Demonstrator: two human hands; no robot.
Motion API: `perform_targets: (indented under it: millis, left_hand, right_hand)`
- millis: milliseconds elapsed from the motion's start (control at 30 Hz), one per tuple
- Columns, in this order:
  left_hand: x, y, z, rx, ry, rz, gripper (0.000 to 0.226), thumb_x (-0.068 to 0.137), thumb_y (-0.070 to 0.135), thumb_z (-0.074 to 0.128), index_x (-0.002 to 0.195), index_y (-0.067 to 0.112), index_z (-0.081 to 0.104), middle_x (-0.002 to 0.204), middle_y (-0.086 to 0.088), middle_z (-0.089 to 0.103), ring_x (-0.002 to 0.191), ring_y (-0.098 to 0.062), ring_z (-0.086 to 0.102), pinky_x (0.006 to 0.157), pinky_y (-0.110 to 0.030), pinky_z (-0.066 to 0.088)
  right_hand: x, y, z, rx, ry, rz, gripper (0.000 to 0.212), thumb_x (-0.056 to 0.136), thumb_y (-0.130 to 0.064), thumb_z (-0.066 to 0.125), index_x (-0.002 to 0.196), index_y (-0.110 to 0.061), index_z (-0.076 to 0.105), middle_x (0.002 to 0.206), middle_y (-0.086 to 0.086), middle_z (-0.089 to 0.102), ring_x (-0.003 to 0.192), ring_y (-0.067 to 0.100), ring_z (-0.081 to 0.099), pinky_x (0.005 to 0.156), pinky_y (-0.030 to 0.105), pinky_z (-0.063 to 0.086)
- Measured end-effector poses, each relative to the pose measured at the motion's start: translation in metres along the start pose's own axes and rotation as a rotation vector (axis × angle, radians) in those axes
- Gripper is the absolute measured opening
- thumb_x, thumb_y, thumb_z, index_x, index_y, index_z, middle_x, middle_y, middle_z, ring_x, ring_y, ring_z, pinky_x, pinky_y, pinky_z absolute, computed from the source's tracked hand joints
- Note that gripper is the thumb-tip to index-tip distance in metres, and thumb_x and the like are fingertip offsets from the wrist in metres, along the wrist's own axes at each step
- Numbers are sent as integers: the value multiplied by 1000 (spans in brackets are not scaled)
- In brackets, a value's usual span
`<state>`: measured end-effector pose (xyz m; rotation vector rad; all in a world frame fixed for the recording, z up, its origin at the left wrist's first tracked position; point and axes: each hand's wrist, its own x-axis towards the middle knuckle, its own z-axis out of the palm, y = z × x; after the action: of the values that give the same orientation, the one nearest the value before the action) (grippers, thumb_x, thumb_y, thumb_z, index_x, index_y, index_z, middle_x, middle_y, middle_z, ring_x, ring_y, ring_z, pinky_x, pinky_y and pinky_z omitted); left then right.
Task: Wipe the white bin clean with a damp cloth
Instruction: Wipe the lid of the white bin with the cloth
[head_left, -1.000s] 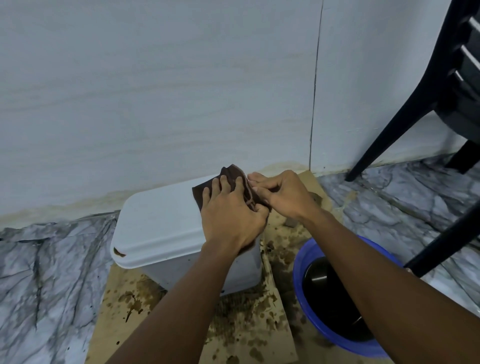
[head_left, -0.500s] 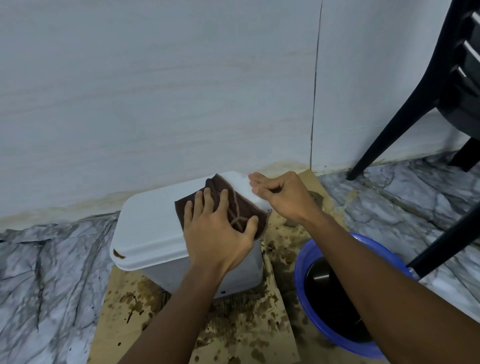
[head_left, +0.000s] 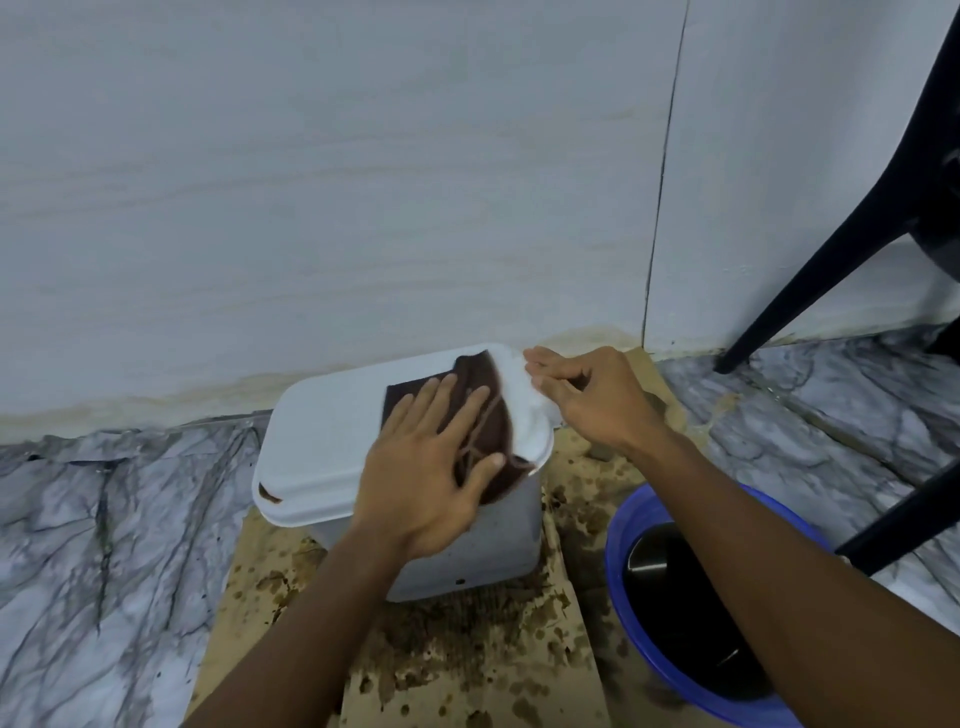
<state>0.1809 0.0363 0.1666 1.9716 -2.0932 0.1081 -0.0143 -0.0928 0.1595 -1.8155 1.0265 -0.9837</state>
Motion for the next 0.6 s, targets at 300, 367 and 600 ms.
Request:
perform_targets:
  millis: [300, 367, 600]
  left_hand:
    - [46, -24, -12, -18, -184, -242, 65, 103, 62, 18, 162, 37, 8, 171, -6, -1, 158, -23, -5, 127, -44, -3]
    - [53, -7, -9, -30, -213, -166, 63, 104, 57, 18, 162, 36, 6, 171, -6, -3, 158, -22, -8, 127, -43, -5]
    - [-8, -56, -19, -57, -134, -137, 64, 103, 61, 16, 162, 35, 10, 171, 4, 1, 157, -11, -7, 126, -31, -8]
  right_hand:
    - [-14, -17, 31, -470, 47, -265, 27, 90, -6, 60, 112, -6, 76, 125, 5, 71, 129, 20, 60, 118, 36, 35]
    - [-15, -22, 35, -541, 86, -275, 30, 87, -10, 57, 109, -7, 78, 121, 5, 73, 124, 23, 64, 116, 41, 38]
    - [-10, -45, 56, -656, 196, -93, 20, 83, -16, 66, 96, -9, 80, 101, 8, 79, 96, 32, 72, 89, 38, 58]
